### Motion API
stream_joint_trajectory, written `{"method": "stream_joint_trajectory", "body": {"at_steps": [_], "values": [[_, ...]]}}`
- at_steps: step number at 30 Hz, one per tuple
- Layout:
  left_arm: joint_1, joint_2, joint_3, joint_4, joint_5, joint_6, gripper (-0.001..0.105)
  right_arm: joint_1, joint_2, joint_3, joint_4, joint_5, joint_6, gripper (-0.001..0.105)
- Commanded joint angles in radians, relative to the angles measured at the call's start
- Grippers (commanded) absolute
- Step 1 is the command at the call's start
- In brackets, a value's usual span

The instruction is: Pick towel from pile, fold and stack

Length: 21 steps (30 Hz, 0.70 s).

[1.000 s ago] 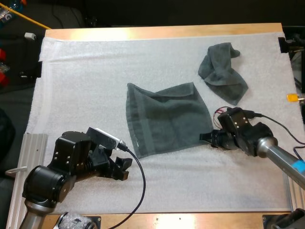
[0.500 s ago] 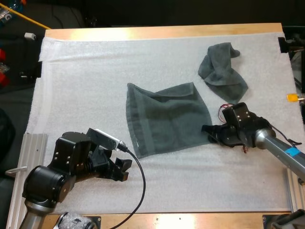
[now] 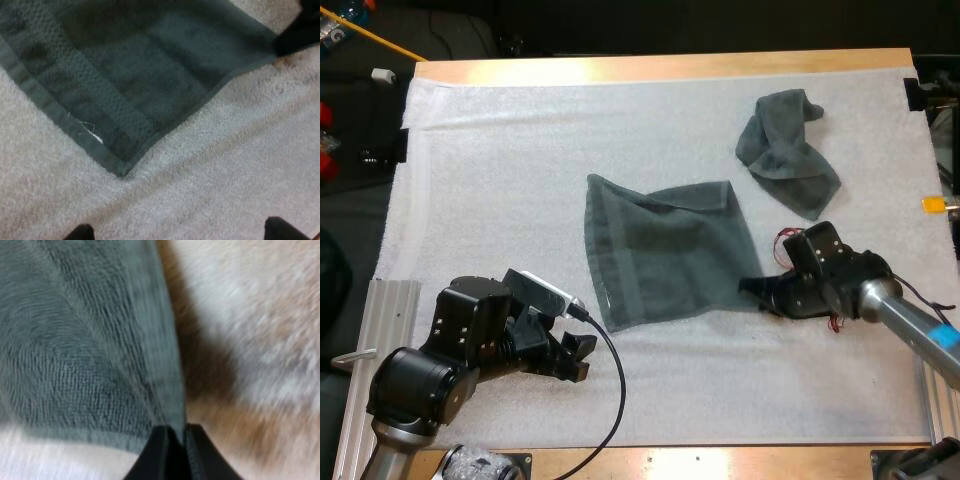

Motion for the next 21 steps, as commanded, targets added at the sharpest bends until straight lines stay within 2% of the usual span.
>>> {"method": "stream_joint_trajectory", "body": {"at_steps": [1, 4, 10, 15, 21], "values": [[0.000, -0.004, 0.000, 0.001, 0.005, 0.025, 0.064, 0.033, -0.057, -0.002, 0.083, -0.008, -0.029, 0.000], [0.000, -0.004, 0.000, 0.001, 0.005, 0.055, 0.064, 0.091, -0.132, -0.002, 0.187, 0.016, -0.033, 0.000], [0.000, 0.001, 0.000, -0.002, 0.005, 0.111, 0.064, 0.177, -0.210, 0.007, 0.336, 0.161, -0.033, 0.000], [-0.056, 0.051, 0.013, -0.021, 0.005, 0.119, 0.064, 0.182, -0.219, 0.037, 0.306, 0.186, -0.033, 0.000], [-0.179, 0.192, 0.020, -0.079, 0.002, 0.117, 0.064, 0.182, -0.219, 0.050, 0.265, 0.189, -0.024, 0.000]]}}
